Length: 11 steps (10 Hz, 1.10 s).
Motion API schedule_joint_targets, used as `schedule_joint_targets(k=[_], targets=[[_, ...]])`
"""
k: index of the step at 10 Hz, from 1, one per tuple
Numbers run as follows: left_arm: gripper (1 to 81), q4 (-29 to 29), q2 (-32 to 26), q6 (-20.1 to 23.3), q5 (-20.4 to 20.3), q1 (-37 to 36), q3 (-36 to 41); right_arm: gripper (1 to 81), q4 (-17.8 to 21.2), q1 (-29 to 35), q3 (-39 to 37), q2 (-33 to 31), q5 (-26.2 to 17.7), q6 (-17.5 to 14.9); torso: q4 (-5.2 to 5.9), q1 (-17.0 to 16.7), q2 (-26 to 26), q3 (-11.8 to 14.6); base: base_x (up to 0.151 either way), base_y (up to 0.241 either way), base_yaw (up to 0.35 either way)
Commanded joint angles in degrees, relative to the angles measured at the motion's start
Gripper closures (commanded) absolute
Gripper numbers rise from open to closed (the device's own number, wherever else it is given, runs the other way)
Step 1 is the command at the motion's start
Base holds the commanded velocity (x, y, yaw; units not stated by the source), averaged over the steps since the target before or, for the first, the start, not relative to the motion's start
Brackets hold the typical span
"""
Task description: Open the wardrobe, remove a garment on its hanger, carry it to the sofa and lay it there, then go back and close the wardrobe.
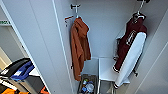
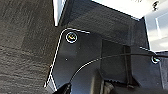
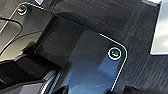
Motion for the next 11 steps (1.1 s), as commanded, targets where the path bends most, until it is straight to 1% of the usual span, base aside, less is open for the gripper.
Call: schedule_joint_targets(k=[1, 2, 3, 4, 5, 6, 7, 8, 9, 10, 11], targets=[[1.0, 0.4, 0.2, 0.0, 2.8, -1.5, 0.2, 1.0, 21.4, -2.1, 7.9, -3.9, -0.4, 2.9, 0.0, 0.0, 0.0, 0.0, 0.0, 0.0, 0.0], [1.0, 0.7, 0.2, 0.0, 2.9, -1.3, 0.2, 1.0, 25.8, -3.6, 8.8, -4.1, -1.0, 2.8, 0.0, 0.0, 0.0, 0.0, 0.0, 0.0, 0.0], [1.0, 0.7, 0.1, 0.1, 3.0, -1.3, 0.2, 1.0, 26.8, -6.1, 8.5, -4.3, -0.5, 2.9, 0.0, 0.0, 0.0, 0.0, 0.0, 0.0, 0.0], [1.0, 0.7, 0.0, 0.1, 3.3, -1.3, 0.2, 1.0, 26.0, -7.0, 8.4, -4.3, -0.4, 2.7, 0.0, 0.0, 0.0, 0.0, 0.0, 0.0, 0.0], [1.0, 0.9, 0.1, 0.3, 3.4, -1.3, 0.2, 1.0, 26.4, -6.8, 8.3, -4.7, 0.0, 1.9, 0.0, 0.0, 0.0, 0.0, 0.0, 0.0, 0.0], [1.0, 1.6, 0.1, 0.4, 4.6, -1.3, 0.2, 1.0, 26.8, -6.1, 8.2, -5.0, -0.6, 0.1, 0.0, 0.0, 0.0, 0.0, 0.0, 0.0, 0.0], [1.0, 2.1, 0.1, 0.4, 5.4, -0.9, 0.2, 1.0, 28.6, -6.2, 8.5, -4.9, -0.7, -3.2, 0.0, 0.0, 0.0, 0.0, 0.0, 0.0, 0.0], [1.0, 2.7, -0.1, 0.4, 5.3, -0.3, 0.2, 1.0, 32.3, -6.4, 8.4, -5.0, -0.7, -7.7, 0.0, 0.0, 0.0, 0.0, 0.0, 0.0, 0.0], [1.0, 3.1, -0.1, 0.5, 5.4, 0.3, 0.3, 1.0, 37.0, -6.4, 8.1, -5.0, -0.7, -11.7, 0.0, 0.0, 0.0, 0.0, 0.0, 0.0, 0.0], [1.0, 3.6, -0.2, 0.5, 5.5, 1.0, 0.6, 1.0, 39.1, -6.5, 8.5, -5.1, -0.6, -12.8, 0.0, 0.0, 0.0, 0.0, 0.0, 0.0, 0.0], [1.0, 3.9, -0.6, 0.5, 5.4, 2.0, 1.7, 1.0, 39.8, -6.6, 8.6, -5.0, -0.6, -12.7, 0.0, 0.0, 0.0, 0.0, 0.0, 0.0, 0.0]])
